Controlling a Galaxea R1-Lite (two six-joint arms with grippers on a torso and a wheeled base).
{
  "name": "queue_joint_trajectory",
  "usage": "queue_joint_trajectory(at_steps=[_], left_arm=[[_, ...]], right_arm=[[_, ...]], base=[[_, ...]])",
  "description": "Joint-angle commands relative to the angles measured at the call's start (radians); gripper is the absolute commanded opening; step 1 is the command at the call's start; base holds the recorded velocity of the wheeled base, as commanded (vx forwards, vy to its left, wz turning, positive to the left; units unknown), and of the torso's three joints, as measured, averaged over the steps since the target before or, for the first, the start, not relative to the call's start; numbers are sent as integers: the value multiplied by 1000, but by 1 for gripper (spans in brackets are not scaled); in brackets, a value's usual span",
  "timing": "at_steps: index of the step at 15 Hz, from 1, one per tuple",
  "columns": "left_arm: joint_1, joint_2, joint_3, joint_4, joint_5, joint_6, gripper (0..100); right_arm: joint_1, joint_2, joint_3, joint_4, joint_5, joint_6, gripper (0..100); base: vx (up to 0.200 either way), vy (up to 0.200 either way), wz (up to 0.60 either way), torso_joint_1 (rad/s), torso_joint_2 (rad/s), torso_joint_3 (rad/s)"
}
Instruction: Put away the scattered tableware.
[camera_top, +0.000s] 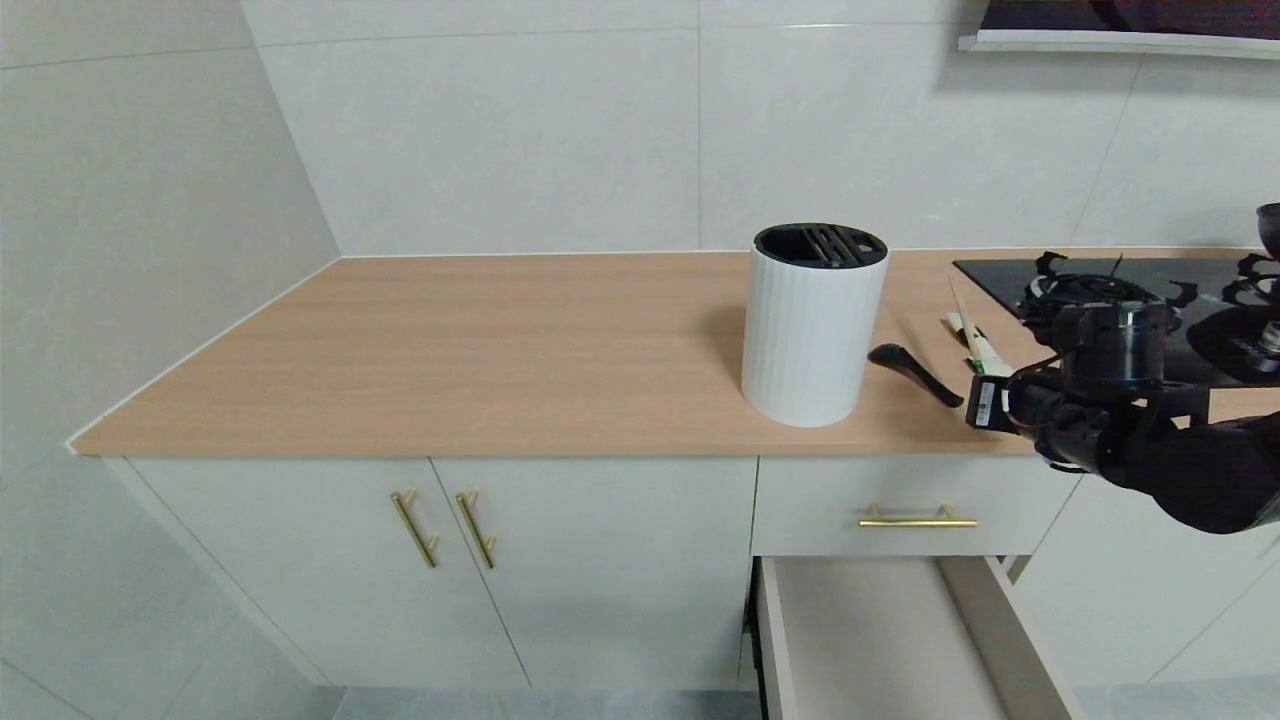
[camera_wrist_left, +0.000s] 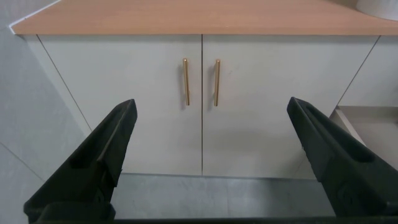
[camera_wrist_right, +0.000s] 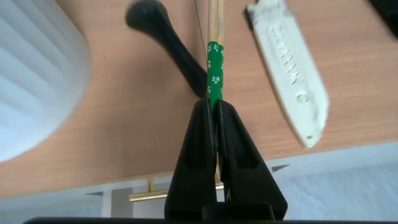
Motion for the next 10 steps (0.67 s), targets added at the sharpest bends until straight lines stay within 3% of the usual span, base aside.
queue_joint_trajectory(at_steps=[1, 5, 7, 10], left_arm=[[0, 0, 0, 0, 1, -1, 100], [0, 0, 0, 0, 1, -1, 100], [0, 0, 0, 0, 1, -1, 100], [0, 0, 0, 0, 1, -1, 100]], right_arm=[[3, -99, 7, 83, 9, 0, 0], [31, -352, 18, 370, 63, 6, 0], [52, -516, 51, 540, 140, 34, 0], [50, -623, 108, 608, 244, 35, 0]], base=[[0, 0, 0, 0, 0, 0], [0, 0, 0, 0, 0, 0], [0, 0, 0, 0, 0, 0], [0, 0, 0, 0, 0, 0]])
